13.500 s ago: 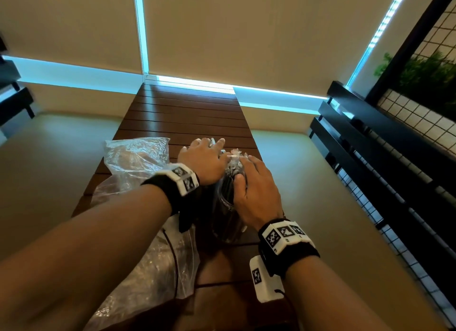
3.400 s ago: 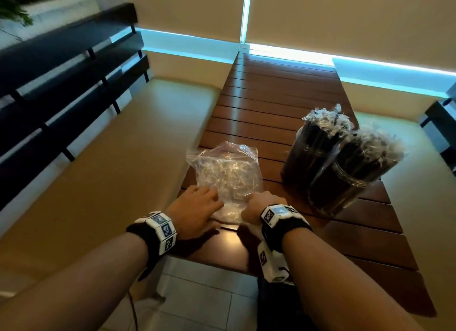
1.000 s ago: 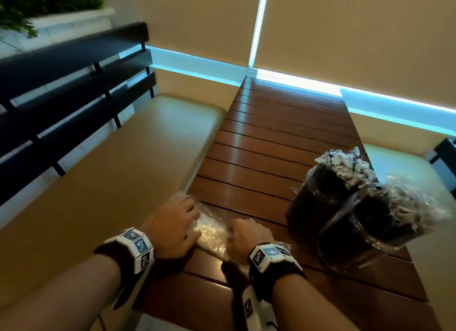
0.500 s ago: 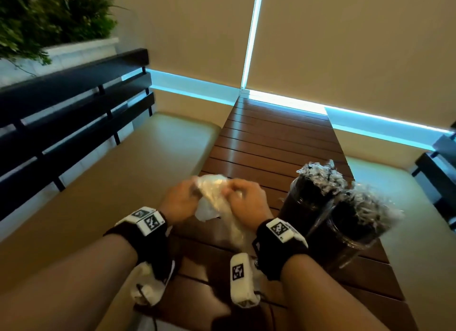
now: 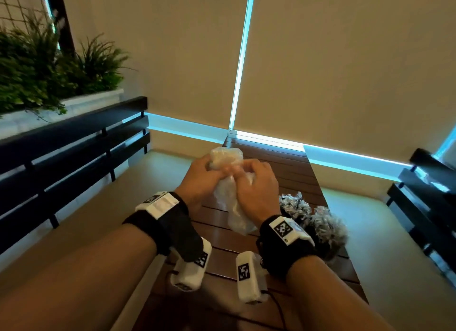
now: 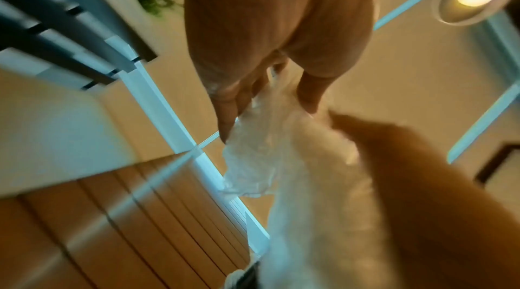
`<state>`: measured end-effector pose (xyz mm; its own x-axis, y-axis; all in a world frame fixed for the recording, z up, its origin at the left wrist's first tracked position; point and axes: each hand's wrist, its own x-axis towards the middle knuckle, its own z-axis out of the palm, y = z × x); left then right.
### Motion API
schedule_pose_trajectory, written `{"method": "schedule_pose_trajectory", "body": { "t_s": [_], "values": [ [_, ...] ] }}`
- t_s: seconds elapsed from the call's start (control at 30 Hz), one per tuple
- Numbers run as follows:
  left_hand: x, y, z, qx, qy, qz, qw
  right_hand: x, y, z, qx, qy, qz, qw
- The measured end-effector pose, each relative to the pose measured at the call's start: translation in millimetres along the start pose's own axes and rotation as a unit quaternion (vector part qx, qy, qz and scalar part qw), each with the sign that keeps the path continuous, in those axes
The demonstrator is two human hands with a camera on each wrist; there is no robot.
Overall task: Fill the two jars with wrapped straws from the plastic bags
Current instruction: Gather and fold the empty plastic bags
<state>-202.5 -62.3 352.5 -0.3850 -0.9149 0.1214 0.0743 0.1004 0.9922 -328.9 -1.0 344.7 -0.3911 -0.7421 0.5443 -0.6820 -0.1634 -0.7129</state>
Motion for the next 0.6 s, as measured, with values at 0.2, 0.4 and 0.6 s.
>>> {"method": "schedule_pose_trajectory", "body": {
  "t_s": [0.2,0.4,0.6],
  "values": [
    [-25.8,38.5,1.6,0.069,-0.003,0.078,0.995,11.0,-60.9,-45.5,0.096,0.109,0.045,0.988],
    [-53.0,87.2,23.2,-0.077,-0.134,0.032,0.987,23.7,-102.7,-68.4,0.061,0.143,0.123,0.98],
    [-58.8,98.6,19.8,-0.077,-0.163,0.063,0.982,27.3,-123.3,-76.1,0.029,0.097,0.112,0.988]
  ]
}}
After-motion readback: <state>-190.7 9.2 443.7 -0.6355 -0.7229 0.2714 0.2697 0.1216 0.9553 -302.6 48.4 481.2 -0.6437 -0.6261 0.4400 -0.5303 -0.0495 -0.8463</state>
